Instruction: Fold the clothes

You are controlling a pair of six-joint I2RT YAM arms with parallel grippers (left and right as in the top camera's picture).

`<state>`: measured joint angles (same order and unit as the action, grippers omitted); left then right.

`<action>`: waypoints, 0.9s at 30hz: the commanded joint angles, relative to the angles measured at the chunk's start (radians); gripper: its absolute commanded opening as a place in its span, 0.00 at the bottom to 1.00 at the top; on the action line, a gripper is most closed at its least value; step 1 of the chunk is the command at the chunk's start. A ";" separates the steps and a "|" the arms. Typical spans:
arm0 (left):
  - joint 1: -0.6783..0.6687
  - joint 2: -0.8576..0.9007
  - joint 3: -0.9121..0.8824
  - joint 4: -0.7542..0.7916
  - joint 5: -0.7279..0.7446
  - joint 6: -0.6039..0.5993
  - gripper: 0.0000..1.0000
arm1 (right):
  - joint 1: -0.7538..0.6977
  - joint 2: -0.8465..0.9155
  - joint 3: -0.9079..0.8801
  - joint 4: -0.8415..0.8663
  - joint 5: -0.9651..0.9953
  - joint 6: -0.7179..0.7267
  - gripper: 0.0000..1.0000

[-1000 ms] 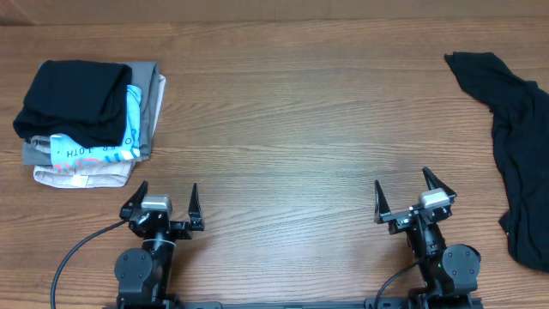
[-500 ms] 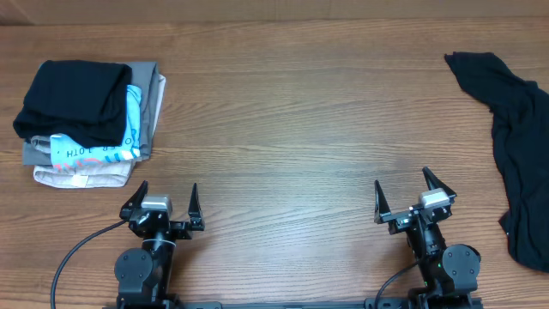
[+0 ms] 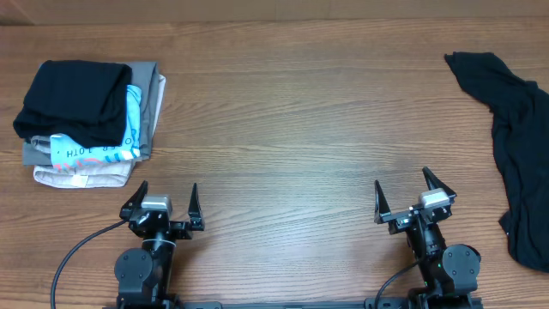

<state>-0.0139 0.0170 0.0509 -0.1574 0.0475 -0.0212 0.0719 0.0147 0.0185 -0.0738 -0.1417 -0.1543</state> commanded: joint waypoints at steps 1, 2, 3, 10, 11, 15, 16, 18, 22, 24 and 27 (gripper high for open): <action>-0.006 -0.011 -0.010 0.005 -0.010 0.022 1.00 | -0.005 -0.011 -0.011 0.004 0.007 0.000 1.00; -0.006 -0.011 -0.010 0.005 -0.010 0.022 1.00 | -0.005 -0.011 -0.011 0.004 0.007 0.000 1.00; -0.006 -0.011 -0.010 0.005 -0.010 0.022 1.00 | -0.005 -0.011 -0.011 0.004 0.007 0.000 1.00; -0.006 -0.011 -0.010 0.005 -0.010 0.022 1.00 | -0.005 -0.011 -0.011 0.004 0.007 0.000 1.00; -0.006 -0.011 -0.010 0.005 -0.010 0.022 1.00 | -0.005 -0.011 -0.011 0.004 0.007 0.000 1.00; -0.006 -0.011 -0.010 0.005 -0.010 0.022 1.00 | -0.005 -0.011 -0.011 0.004 0.007 0.001 1.00; -0.006 -0.011 -0.010 0.005 -0.010 0.022 1.00 | -0.005 -0.011 -0.011 0.004 0.007 0.001 1.00; -0.006 -0.011 -0.010 0.005 -0.010 0.022 1.00 | -0.005 -0.011 -0.011 0.004 0.007 0.000 1.00; -0.006 -0.011 -0.010 0.005 -0.010 0.022 1.00 | -0.005 -0.011 -0.011 0.006 0.010 0.000 1.00; -0.006 -0.011 -0.010 0.005 -0.010 0.022 1.00 | -0.005 -0.011 -0.010 0.022 0.012 0.000 1.00; -0.006 -0.011 -0.010 0.005 -0.010 0.022 1.00 | -0.005 -0.011 -0.006 0.090 0.011 0.001 1.00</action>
<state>-0.0139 0.0170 0.0509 -0.1574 0.0475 -0.0212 0.0719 0.0147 0.0185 -0.0277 -0.1410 -0.1539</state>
